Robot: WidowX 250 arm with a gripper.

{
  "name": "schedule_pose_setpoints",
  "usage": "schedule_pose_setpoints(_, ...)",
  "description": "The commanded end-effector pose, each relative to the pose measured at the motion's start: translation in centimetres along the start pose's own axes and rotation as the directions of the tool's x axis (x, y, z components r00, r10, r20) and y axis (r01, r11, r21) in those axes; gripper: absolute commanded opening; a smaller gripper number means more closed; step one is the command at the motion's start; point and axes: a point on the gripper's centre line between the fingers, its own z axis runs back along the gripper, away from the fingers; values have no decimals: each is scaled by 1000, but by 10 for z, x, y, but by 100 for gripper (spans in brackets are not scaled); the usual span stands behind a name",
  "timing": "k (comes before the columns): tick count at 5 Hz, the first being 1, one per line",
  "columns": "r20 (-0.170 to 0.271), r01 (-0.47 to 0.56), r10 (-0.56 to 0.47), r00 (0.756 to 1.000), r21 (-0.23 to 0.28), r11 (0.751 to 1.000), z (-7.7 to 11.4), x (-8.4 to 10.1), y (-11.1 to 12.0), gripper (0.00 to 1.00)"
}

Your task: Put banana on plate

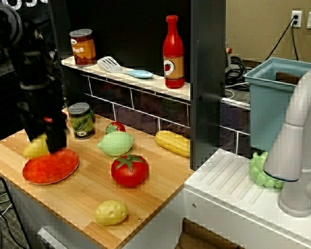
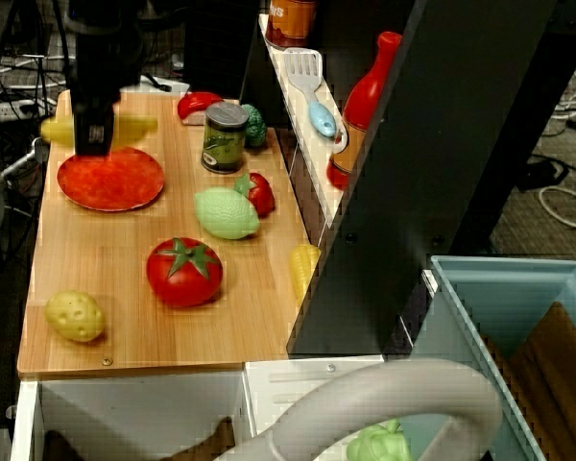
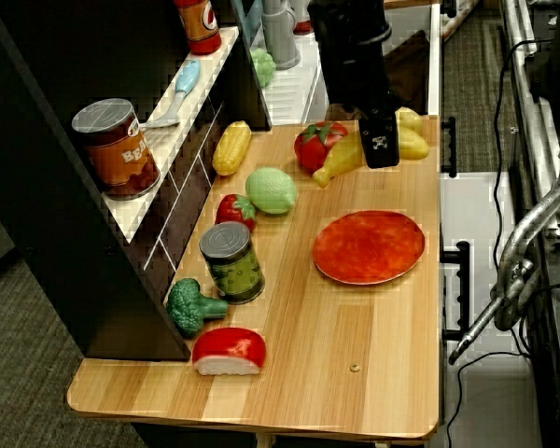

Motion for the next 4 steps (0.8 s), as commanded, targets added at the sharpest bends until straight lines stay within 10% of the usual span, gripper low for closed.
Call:
schedule_pose_setpoints(1,-25,-18,20,999,71,997,4,14,41,0)
schedule_pose_setpoints(3,-34,-1,3,999,76,997,-2,9,35,0)
schedule_pose_setpoints(4,-57,-5,11,998,96,995,-8,5,29,28)
